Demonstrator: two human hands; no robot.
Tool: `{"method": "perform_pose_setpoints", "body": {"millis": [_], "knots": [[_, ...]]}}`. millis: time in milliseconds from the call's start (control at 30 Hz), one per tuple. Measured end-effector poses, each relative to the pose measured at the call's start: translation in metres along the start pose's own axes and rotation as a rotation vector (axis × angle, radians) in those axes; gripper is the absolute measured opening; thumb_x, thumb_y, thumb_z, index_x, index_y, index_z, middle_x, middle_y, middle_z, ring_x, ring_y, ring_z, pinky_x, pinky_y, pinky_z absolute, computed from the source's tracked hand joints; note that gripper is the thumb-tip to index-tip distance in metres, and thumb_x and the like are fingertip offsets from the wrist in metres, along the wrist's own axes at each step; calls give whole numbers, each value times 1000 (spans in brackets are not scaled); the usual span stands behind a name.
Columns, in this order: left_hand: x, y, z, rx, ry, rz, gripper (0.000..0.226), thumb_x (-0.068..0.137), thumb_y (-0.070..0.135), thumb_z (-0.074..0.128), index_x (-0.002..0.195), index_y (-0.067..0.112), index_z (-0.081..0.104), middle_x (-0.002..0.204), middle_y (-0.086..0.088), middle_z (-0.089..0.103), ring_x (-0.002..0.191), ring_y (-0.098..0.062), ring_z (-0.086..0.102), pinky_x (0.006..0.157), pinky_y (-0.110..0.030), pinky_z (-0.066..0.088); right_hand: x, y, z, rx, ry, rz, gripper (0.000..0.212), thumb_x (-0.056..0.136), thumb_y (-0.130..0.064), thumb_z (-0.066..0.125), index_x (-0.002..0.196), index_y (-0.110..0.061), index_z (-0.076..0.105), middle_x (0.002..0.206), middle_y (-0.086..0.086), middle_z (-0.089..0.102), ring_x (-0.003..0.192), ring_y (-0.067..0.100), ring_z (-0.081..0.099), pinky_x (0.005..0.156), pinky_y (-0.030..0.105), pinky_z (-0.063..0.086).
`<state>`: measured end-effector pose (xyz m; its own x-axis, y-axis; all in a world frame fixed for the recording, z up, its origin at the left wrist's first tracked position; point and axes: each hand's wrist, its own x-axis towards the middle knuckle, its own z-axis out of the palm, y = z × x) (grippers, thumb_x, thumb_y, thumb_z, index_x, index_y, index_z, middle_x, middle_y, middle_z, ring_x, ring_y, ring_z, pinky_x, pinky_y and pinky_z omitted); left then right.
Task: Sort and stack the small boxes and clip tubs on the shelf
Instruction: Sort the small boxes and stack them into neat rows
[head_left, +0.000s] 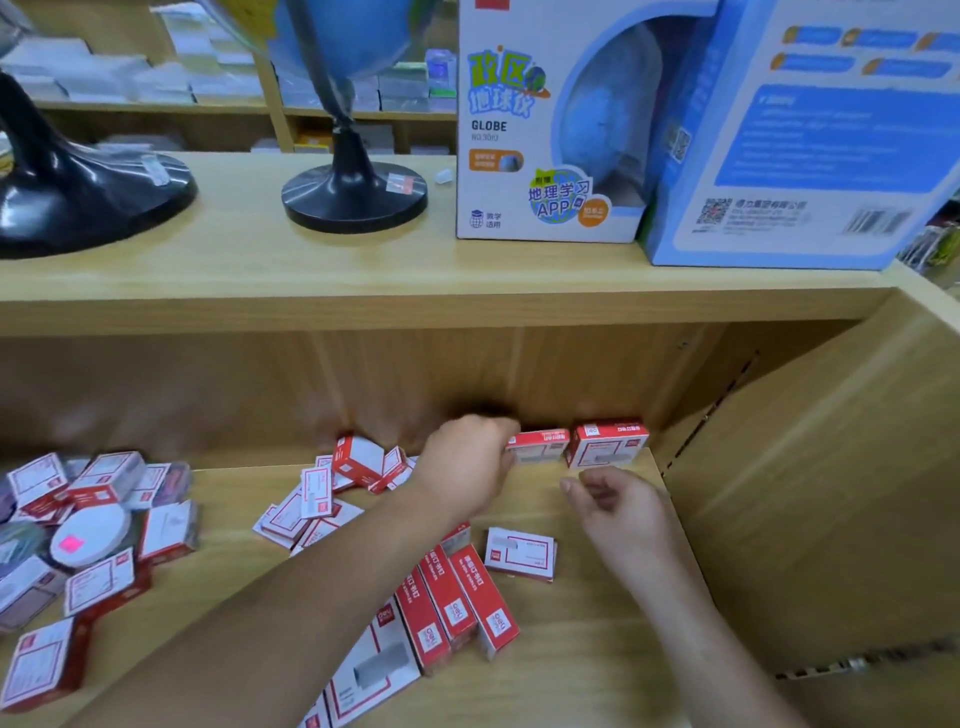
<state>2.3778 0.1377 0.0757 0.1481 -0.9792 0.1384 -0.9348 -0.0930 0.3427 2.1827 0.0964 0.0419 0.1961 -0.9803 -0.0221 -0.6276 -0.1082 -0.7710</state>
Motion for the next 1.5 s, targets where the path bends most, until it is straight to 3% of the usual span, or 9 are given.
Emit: {"method": "perform_pose_setpoints", "body": {"millis": [133,333,500,700,800,933,1167,1400,1500], "knots": [[-1,5,6,84,63,-3,24,98,39,55,116,25,61,99,-2,71,93,-31,67,72,-38,52,10,3,5,-15,11,-19,21,87,-42,71,94,-23,72,86,-12,69,81,3,64,72,24,50],[12,9,3,84,-10,9,15,102,35,50,98,23,60,91,-1,69,91,-27,64,62,-33,36,17,13,3,20,19,-108,20,88,-39,71,100,-23,73,96,-11,69,90,4,64,79,24,53],[3,-5,-7,8,-2,19,19,98,34,56,114,31,67,102,1,74,96,-27,66,72,-38,54,-5,13,4,67,-75,-93,10,86,-30,73,94,-24,73,93,-11,71,88,5,66,85,35,56],[-75,-37,-53,-244,87,68,22,90,38,62,104,26,73,94,11,71,87,-8,65,77,-35,54,-77,-25,-8,97,-339,-232,39,65,-63,80,90,-34,73,93,-17,62,94,2,62,80,21,49],[-118,-35,-57,-255,-83,170,40,83,53,70,113,27,73,114,12,69,109,-4,58,98,-26,45,-100,-41,-3,122,-474,-169,38,56,-53,91,86,-35,76,92,-15,67,81,-3,61,68,11,43],[-138,-39,-42,-221,-157,236,64,81,61,71,137,31,62,148,13,50,141,-4,35,116,-22,30,-107,-45,-1,275,-557,-90,15,76,-21,82,88,-28,76,78,-2,76,69,9,65,66,30,51],[-138,-36,-48,-239,-94,174,56,86,54,67,138,37,58,146,15,50,138,-1,39,113,-16,30,-104,-46,-33,149,-302,-45,10,94,-17,65,94,-22,74,74,-12,73,61,-5,60,53,10,40],[-104,12,-59,-840,-261,-70,51,97,20,67,145,27,52,122,14,67,112,1,63,98,-25,52,-101,-63,-53,313,-267,-23,22,97,-35,55,103,-25,73,89,-5,76,86,15,71,72,39,58],[-99,19,-66,-992,-266,-160,44,95,14,69,137,22,59,106,1,71,98,-12,72,87,-30,59,-102,-68,-61,490,-205,32,28,92,-37,56,105,-21,74,91,1,76,85,16,72,67,32,57]]}}
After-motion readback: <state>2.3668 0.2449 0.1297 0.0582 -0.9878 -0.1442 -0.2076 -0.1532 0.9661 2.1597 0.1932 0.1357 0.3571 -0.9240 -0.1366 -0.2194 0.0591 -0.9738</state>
